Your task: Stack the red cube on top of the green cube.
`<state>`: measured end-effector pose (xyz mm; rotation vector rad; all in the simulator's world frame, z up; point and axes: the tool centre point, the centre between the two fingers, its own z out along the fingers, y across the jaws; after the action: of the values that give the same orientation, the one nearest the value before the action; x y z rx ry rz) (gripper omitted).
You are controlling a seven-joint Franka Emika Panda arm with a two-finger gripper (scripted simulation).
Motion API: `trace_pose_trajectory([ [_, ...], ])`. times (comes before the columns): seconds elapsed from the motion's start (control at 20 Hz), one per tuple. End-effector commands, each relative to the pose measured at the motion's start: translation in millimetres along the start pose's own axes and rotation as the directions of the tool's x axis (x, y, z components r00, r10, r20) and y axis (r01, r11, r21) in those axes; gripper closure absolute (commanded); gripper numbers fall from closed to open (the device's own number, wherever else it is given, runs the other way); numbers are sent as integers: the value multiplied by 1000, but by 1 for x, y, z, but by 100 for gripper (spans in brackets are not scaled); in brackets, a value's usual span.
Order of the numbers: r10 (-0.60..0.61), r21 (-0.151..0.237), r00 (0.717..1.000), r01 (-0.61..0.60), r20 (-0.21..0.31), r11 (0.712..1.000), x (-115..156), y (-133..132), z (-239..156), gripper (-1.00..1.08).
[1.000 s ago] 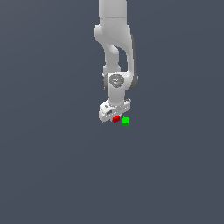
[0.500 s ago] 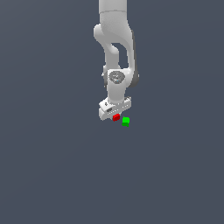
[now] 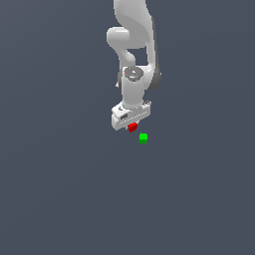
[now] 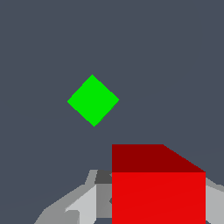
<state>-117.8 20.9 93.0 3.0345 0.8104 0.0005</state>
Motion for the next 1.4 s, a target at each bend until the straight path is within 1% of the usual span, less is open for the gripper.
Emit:
trace_pose_trajectory([
  [0.0, 0, 1, 1000, 0, 0, 1000, 0, 0, -12, 108],
  [0.3, 0, 1, 1000, 0, 0, 1000, 1, 0, -26, 108],
  [0.7, 0, 1, 1000, 0, 0, 1000, 6, -3, -21, 108],
  [0.9, 0, 1, 1000, 0, -1, 1000, 15, -11, -11, 108],
  [1.35, 0, 1, 1000, 0, -1, 1000, 48, -34, 23, 108],
])
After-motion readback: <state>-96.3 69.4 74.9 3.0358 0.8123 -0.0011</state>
